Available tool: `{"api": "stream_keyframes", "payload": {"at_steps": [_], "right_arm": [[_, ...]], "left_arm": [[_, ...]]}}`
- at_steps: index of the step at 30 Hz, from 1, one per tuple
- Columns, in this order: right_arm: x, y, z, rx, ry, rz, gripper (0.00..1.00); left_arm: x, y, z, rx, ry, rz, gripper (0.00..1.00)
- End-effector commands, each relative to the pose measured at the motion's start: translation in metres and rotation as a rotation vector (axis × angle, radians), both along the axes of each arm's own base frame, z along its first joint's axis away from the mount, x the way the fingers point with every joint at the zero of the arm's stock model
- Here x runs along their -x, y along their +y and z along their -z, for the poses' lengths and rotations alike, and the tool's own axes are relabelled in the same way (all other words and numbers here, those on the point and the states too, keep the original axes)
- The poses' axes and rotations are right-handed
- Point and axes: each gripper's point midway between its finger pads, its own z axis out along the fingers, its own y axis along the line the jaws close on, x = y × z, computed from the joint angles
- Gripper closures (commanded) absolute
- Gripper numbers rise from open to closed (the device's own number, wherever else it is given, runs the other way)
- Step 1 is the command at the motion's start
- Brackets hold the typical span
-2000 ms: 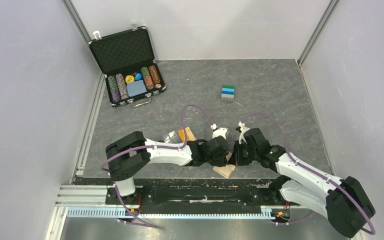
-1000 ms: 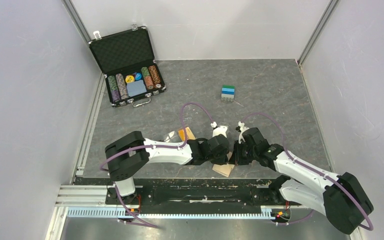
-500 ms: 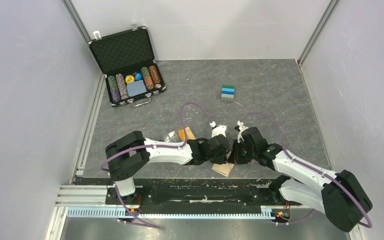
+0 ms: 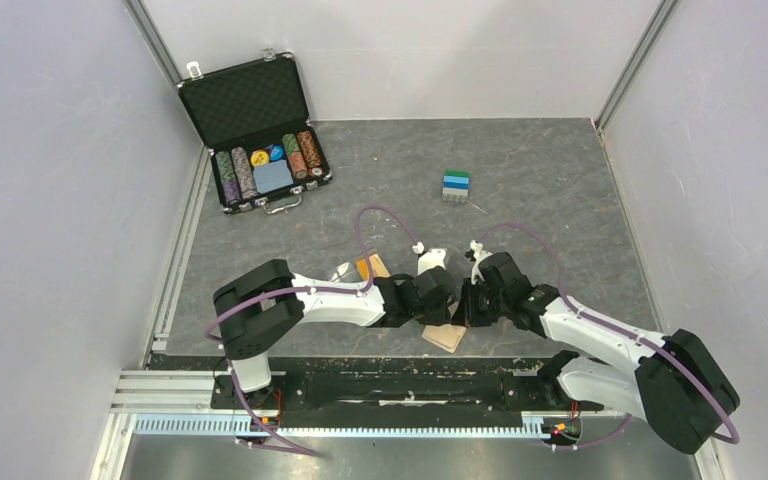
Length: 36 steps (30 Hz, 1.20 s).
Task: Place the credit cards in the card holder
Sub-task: Close the card holder at the center of the board.
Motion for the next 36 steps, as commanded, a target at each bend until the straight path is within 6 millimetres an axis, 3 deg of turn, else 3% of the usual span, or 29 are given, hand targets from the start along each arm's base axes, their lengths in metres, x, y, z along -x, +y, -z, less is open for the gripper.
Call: {"api": "stream_keyframes", "payload": {"at_steps": [1, 7, 11, 12, 15, 17, 20, 25, 28, 36], "right_arm": [[0.012, -0.007, 0.022, 0.086, 0.051, -0.011, 1.0], [0.014, -0.007, 0.022, 0.113, 0.053, -0.02, 1.0], [0.0, 0.004, -0.001, 0.075, -0.006, -0.022, 1.0], [-0.005, 0.007, -0.009, 0.065, -0.027, -0.022, 0.96], [-0.019, 0.014, -0.035, 0.036, -0.088, -0.013, 0.85], [-0.027, 0.017, -0.052, 0.017, -0.133, 0.002, 0.74], [-0.036, 0.016, -0.075, -0.007, -0.197, 0.033, 0.56], [-0.042, 0.003, -0.098, -0.02, -0.282, 0.111, 0.18], [-0.04, -0.006, -0.101, -0.019, -0.307, 0.148, 0.05], [-0.025, -0.023, -0.101, -0.01, -0.283, 0.195, 0.02]], "left_arm": [[0.004, 0.03, 0.042, -0.105, 0.068, -0.081, 0.98], [0.005, 0.031, 0.041, -0.091, 0.073, -0.079, 0.98], [-0.001, 0.016, 0.012, -0.029, 0.028, -0.033, 0.95], [-0.002, 0.013, 0.003, -0.012, 0.013, -0.024, 0.88], [-0.01, 0.007, -0.033, 0.05, -0.045, -0.015, 0.49], [-0.014, 0.007, -0.058, 0.099, -0.081, -0.021, 0.31], [-0.019, 0.013, -0.089, 0.179, -0.111, -0.027, 0.2], [-0.027, 0.038, -0.133, 0.372, -0.098, -0.055, 0.1], [-0.029, 0.064, -0.15, 0.504, -0.054, -0.083, 0.04], [-0.023, 0.148, -0.182, 0.664, -0.094, -0.231, 0.0]]}}
